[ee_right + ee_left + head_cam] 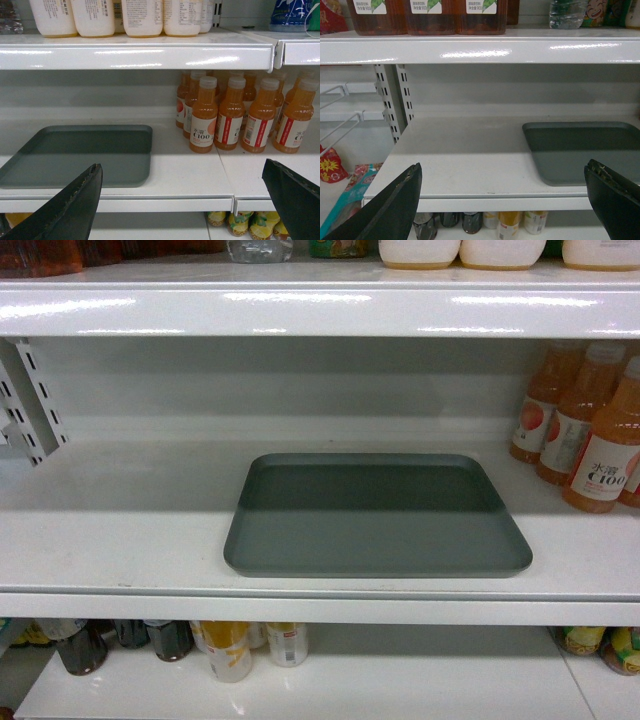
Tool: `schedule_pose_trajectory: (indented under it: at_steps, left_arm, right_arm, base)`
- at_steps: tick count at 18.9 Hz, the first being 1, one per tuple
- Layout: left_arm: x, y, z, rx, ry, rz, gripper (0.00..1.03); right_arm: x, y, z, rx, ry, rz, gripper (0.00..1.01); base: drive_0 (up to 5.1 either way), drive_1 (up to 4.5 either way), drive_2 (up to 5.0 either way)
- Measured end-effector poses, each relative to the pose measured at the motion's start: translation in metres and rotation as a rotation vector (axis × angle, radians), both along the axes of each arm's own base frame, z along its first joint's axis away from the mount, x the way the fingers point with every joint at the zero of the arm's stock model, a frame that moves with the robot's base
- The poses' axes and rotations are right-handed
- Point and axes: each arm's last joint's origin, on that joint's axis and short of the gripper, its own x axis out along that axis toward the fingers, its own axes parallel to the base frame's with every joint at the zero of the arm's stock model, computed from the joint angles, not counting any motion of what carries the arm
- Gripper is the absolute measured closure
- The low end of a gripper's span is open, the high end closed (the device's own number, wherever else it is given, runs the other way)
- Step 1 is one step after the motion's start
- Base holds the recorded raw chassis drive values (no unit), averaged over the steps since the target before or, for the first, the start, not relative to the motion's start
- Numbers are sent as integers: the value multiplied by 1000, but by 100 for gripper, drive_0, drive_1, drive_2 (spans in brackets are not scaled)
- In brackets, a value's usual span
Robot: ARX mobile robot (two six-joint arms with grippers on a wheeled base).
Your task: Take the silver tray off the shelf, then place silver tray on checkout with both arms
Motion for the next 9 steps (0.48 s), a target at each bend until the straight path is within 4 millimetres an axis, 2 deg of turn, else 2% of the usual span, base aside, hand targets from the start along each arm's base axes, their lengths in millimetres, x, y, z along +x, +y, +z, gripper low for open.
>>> schedule_pose_trajectory:
  at_steps: [9]
  left_arm:
    - [0, 0, 0, 0, 0, 0, 5]
  right_arm:
    - [0, 0, 0, 0, 0, 0, 3]
  base:
    - [0, 0, 0]
